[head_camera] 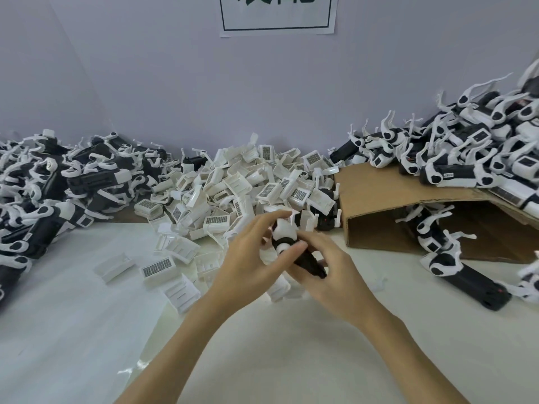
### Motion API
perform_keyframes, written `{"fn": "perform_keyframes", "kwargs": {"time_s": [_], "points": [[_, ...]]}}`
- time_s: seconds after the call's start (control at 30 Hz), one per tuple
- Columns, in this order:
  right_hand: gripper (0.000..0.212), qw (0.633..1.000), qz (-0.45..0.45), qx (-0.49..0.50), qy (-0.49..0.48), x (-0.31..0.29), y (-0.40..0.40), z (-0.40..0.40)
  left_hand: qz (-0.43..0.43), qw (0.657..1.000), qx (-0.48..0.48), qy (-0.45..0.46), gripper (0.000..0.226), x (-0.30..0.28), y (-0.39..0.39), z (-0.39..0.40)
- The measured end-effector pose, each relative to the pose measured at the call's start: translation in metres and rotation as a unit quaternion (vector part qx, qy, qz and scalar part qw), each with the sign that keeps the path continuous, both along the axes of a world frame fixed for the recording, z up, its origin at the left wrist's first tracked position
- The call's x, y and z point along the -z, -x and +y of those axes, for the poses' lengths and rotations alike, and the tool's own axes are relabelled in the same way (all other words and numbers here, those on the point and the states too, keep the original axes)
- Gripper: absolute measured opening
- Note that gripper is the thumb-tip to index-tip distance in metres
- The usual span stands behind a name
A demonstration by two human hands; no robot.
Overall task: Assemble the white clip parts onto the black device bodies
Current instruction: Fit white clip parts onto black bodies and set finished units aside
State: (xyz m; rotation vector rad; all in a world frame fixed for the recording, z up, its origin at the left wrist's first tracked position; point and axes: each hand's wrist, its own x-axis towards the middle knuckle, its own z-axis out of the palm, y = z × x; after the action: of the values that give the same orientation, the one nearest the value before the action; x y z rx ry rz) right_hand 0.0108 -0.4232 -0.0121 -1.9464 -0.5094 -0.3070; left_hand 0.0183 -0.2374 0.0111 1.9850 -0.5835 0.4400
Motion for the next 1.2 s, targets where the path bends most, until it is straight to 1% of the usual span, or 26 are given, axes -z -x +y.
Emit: {"fn": "perform_keyframes", "kwargs": {"time_s": [0.07, 0.13, 0.17, 0.2, 0.27, 0.33, 0.4, 0.47, 0.5, 0.57, 0.63, 0.67, 0.73, 0.8, 0.83, 0.87, 0.9, 0.93, 0.97, 1.0, 1.03, 1.07, 1.1, 1.17, 1.2], "points": [[0.048, 1.0, 0.017, 0.014, -0.019, 0.0, -0.001, 0.001, 0.079, 0.988, -0.01, 0.131, 0.035, -0.002, -0.001, -0.002], [0.053, 0.996, 0.073, 0.026, -0.044, -0.005, -0.001, 0.0, 0.149, 0.96, -0.03, 0.237, 0.04, -0.004, -0.002, -0.004], [0.057, 0.992, 0.109, 0.022, -0.063, -0.008, -0.001, -0.001, 0.173, 0.948, -0.045, 0.261, 0.045, -0.005, -0.003, -0.003], [0.061, 0.986, 0.144, 0.012, -0.086, -0.009, -0.002, -0.001, 0.185, 0.942, -0.061, 0.274, 0.046, -0.004, -0.005, -0.002], [0.069, 0.972, 0.2, -0.005, -0.123, -0.009, -0.004, -0.001, 0.183, 0.938, -0.082, 0.283, 0.041, -0.001, -0.006, -0.001], [0.071, 0.958, 0.23, -0.018, -0.169, -0.009, -0.003, 0.0, 0.185, 0.937, -0.069, 0.288, 0.039, -0.001, -0.005, 0.0], [0.07, 0.95, 0.228, -0.027, -0.214, -0.007, -0.002, 0.001, 0.168, 0.945, -0.036, 0.278, 0.035, -0.003, -0.005, 0.003], [0.061, 0.958, 0.174, -0.027, -0.226, -0.007, -0.001, 0.001, 0.136, 0.957, 0.006, 0.257, 0.032, -0.005, -0.007, 0.009], [0.059, 0.967, 0.139, -0.024, -0.213, -0.008, 0.0, 0.001, 0.129, 0.96, 0.022, 0.246, 0.033, -0.006, -0.008, 0.013], [0.063, 0.985, 0.075, -0.02, -0.153, -0.006, 0.001, 0.004, 0.132, 0.961, 0.033, 0.24, 0.037, -0.007, -0.009, 0.017], [0.066, 0.996, 0.027, -0.026, -0.086, 0.0, 0.003, 0.011, 0.13, 0.946, 0.015, 0.297, 0.041, -0.003, -0.006, 0.013], [0.068, 0.997, 0.02, -0.029, -0.066, 0.003, 0.004, 0.016, 0.128, 0.933, -0.019, 0.336, 0.041, -0.002, -0.006, 0.009], [0.075, 0.998, 0.039, -0.034, -0.043, 0.01, 0.006, 0.027, 0.136, 0.897, -0.107, 0.407, 0.049, 0.0, -0.005, 0.006], [0.087, 0.997, 0.072, -0.019, -0.014, 0.015, 0.008, 0.035, 0.15, 0.863, -0.137, 0.463, 0.055, -0.002, -0.008, 0.012], [0.092, 0.997, 0.08, 0.004, 0.019, 0.018, 0.008, 0.037, 0.148, 0.85, -0.139, 0.486, 0.055, -0.004, -0.012, 0.017], [0.095, 0.993, 0.078, 0.038, 0.074, 0.021, 0.008, 0.038, 0.141, 0.841, -0.143, 0.502, 0.055, -0.007, -0.015, 0.023], [0.095, 0.984, 0.069, 0.075, 0.147, 0.025, 0.008, 0.038, 0.129, 0.839, -0.15, 0.507, 0.055, -0.009, -0.017, 0.029], [0.091, 0.968, 0.058, 0.105, 0.219, 0.028, 0.009, 0.039, 0.115, 0.842, -0.156, 0.503, 0.056, -0.011, -0.018, 0.033], [0.082, 0.953, 0.047, 0.123, 0.272, 0.03, 0.009, 0.04, 0.101, 0.848, -0.159, 0.495, 0.057, -0.011, -0.02, 0.036], [0.069, 0.948, 0.039, 0.13, 0.289, 0.03, 0.009, 0.04, 0.089, 0.856, -0.161, 0.484, 0.059, -0.01, -0.02, 0.038], [0.057, 0.952, 0.038, 0.13, 0.273, 0.029, 0.009, 0.039, 0.078, 0.863, -0.165, 0.47, 0.06, -0.009, -0.021, 0.039], [0.049, 0.965, 0.049, 0.127, 0.224, 0.027, 0.008, 0.037, 0.068, 0.87, -0.171, 0.458, 0.06, -0.008, -0.022, 0.039], [0.044, 0.978, 0.069, 0.124, 0.152, 0.023, 0.007, 0.035, 0.056, 0.875, -0.178, 0.447, 0.06, -0.007, -0.023, 0.04], [0.044, 0.985, 0.116, 0.126, 0.017, 0.015, 0.004, 0.028, 0.04, 0.882, -0.182, 0.433, 0.06, -0.007, -0.024, 0.042], [0.044, 0.982, 0.133, 0.128, -0.026, 0.011, 0.002, 0.024, 0.038, 0.884, -0.181, 0.429, 0.06, -0.006, -0.024, 0.042]]}}
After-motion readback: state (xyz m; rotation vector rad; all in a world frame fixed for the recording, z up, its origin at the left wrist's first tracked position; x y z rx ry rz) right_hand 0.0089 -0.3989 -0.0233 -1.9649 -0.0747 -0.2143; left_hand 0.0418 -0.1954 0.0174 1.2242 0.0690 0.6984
